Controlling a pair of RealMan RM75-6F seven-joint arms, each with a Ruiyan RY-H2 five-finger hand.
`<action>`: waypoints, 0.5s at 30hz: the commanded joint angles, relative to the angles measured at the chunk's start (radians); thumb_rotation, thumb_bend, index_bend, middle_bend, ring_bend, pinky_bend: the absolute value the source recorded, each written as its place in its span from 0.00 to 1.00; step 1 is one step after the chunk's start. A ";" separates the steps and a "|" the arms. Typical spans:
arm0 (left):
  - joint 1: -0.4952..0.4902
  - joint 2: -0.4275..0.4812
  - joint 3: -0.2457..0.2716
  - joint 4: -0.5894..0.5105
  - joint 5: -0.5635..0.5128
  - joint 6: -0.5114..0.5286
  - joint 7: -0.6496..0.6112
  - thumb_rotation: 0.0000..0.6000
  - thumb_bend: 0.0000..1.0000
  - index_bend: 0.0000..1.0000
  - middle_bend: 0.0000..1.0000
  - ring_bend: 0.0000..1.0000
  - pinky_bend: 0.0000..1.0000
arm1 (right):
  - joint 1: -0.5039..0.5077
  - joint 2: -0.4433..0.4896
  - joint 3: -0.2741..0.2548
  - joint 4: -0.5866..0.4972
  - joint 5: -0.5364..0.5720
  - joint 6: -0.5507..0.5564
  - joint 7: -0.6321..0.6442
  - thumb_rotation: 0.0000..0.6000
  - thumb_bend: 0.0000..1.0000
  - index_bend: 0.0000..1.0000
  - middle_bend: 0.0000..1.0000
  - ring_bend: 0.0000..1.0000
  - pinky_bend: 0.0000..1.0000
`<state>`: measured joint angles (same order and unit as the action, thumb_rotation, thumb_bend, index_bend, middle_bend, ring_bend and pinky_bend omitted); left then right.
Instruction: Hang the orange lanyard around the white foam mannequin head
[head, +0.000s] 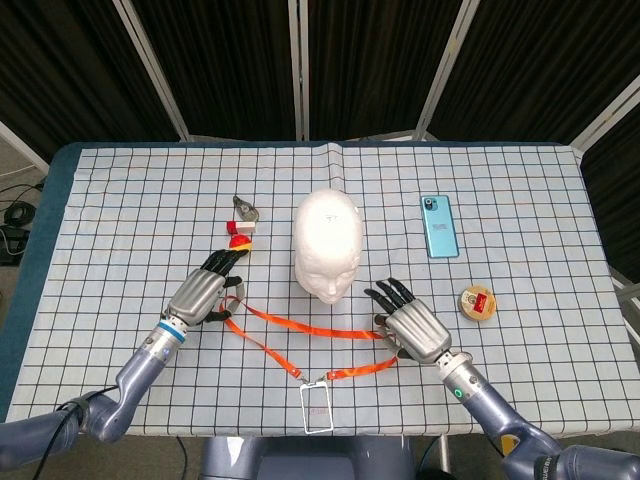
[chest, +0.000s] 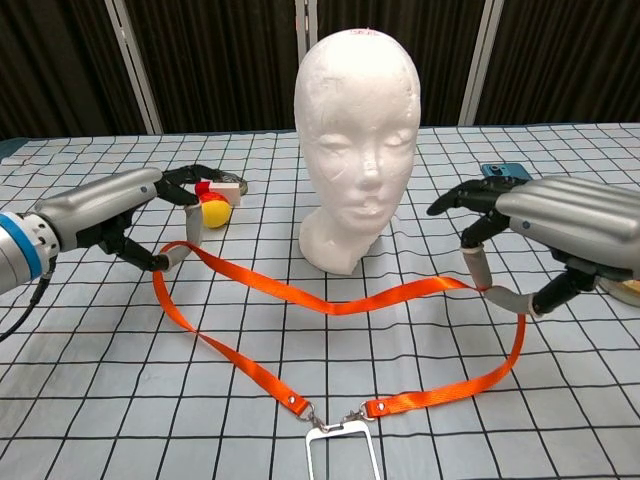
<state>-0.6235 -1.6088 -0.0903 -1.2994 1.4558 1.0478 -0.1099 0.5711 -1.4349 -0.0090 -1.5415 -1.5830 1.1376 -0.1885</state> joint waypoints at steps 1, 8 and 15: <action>0.019 0.036 0.007 -0.055 0.043 0.062 -0.022 1.00 0.53 0.73 0.00 0.00 0.00 | -0.003 0.020 -0.004 0.013 -0.068 0.061 0.039 1.00 0.52 0.75 0.11 0.00 0.00; 0.027 0.095 -0.043 -0.199 0.039 0.132 0.005 1.00 0.53 0.73 0.00 0.00 0.00 | -0.010 0.076 0.050 -0.080 -0.071 0.132 0.098 1.00 0.52 0.75 0.11 0.00 0.00; 0.011 0.152 -0.113 -0.338 -0.021 0.124 0.026 1.00 0.53 0.73 0.00 0.00 0.00 | -0.014 0.144 0.126 -0.225 0.003 0.155 0.171 1.00 0.52 0.75 0.11 0.00 0.00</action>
<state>-0.6046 -1.4786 -0.1781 -1.6036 1.4540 1.1734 -0.0977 0.5589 -1.3199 0.0852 -1.7225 -1.6121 1.2835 -0.0464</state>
